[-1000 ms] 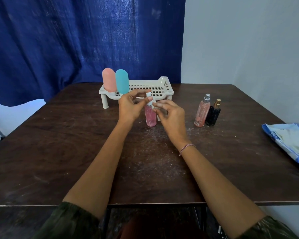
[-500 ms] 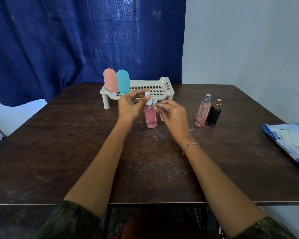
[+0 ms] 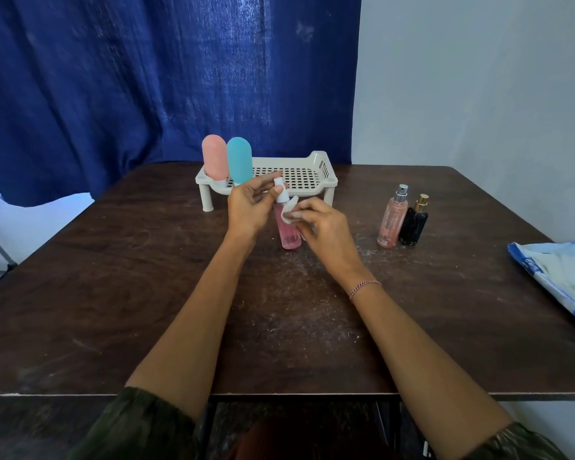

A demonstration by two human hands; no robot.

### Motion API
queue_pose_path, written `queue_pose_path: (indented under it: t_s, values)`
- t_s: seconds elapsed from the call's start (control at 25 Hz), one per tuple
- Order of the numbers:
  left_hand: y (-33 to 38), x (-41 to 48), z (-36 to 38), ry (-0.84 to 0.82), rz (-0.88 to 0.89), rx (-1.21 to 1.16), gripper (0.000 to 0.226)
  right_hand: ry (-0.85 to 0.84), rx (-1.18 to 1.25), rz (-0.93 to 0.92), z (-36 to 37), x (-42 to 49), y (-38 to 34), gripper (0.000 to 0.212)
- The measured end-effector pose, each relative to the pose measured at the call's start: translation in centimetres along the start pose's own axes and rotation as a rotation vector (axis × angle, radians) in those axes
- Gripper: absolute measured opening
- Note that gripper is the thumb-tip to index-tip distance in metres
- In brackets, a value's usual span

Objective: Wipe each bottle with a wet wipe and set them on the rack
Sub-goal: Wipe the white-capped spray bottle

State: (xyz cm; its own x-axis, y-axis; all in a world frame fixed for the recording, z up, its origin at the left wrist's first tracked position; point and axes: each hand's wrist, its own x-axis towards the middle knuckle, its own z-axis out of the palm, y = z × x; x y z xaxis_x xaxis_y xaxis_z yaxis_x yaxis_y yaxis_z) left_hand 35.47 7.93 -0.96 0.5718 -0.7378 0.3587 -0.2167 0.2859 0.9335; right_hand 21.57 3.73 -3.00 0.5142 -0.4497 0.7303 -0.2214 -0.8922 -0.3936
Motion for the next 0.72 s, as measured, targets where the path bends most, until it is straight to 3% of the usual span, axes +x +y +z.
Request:
queue_pose_path:
  t_s: [0.16,0.36,0.6,0.72]
  values:
    - [0.0,0.0,0.2,-0.051,0.036,0.049,0.036,0.061,-0.038,0.106,-0.2,0.3,0.3,0.032]
    - [0.1,-0.2,0.3,-0.084,0.075,0.101,0.031,0.024,-0.092,-0.055,0.3,0.1,-0.7,0.022]
    - [0.5,-0.6,0.3,-0.097,0.057,0.056,0.024,0.074,-0.028,0.117,0.0,0.3,0.0,0.026]
    - [0.7,-0.5,0.3,-0.104,0.041,0.081,0.021,0.072,-0.023,0.115,0.2,0.4,0.0,0.026]
